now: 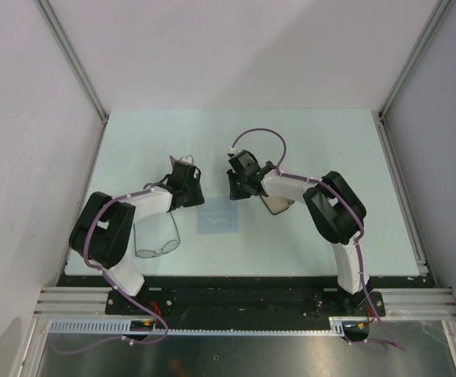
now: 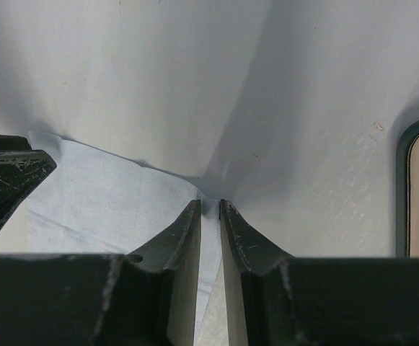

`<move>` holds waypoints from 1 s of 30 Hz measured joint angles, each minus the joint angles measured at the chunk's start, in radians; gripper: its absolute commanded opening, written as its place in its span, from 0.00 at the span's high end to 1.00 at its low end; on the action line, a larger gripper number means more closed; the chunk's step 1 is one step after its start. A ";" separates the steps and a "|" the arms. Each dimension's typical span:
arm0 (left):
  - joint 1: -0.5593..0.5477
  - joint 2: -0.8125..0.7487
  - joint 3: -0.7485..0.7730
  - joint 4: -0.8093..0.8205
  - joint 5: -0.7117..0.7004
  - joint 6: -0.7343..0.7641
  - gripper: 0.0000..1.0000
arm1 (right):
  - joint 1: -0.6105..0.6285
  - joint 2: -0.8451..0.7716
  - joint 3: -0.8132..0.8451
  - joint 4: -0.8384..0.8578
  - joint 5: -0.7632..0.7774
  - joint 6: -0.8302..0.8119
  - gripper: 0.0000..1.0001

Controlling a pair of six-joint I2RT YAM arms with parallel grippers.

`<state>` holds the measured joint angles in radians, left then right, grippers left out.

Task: Organize the sunglasses
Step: Pick up the glasses cleaning cloth from the center of the board.

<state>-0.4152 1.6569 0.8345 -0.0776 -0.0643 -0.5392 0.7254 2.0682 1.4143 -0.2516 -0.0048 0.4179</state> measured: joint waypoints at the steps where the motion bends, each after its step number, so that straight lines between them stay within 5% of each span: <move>1: 0.000 0.002 0.000 0.001 0.000 0.000 0.68 | 0.000 0.000 0.000 0.000 0.000 0.000 0.79; 30: -0.002 0.016 0.006 0.014 0.000 0.043 1.00 | 0.000 0.002 0.000 0.001 -0.002 -0.040 1.00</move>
<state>-0.4171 1.6733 0.8402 -0.0639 -0.0639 -0.4957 0.7254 2.0701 1.4143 -0.2504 -0.0071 0.3779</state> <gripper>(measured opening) 0.010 0.009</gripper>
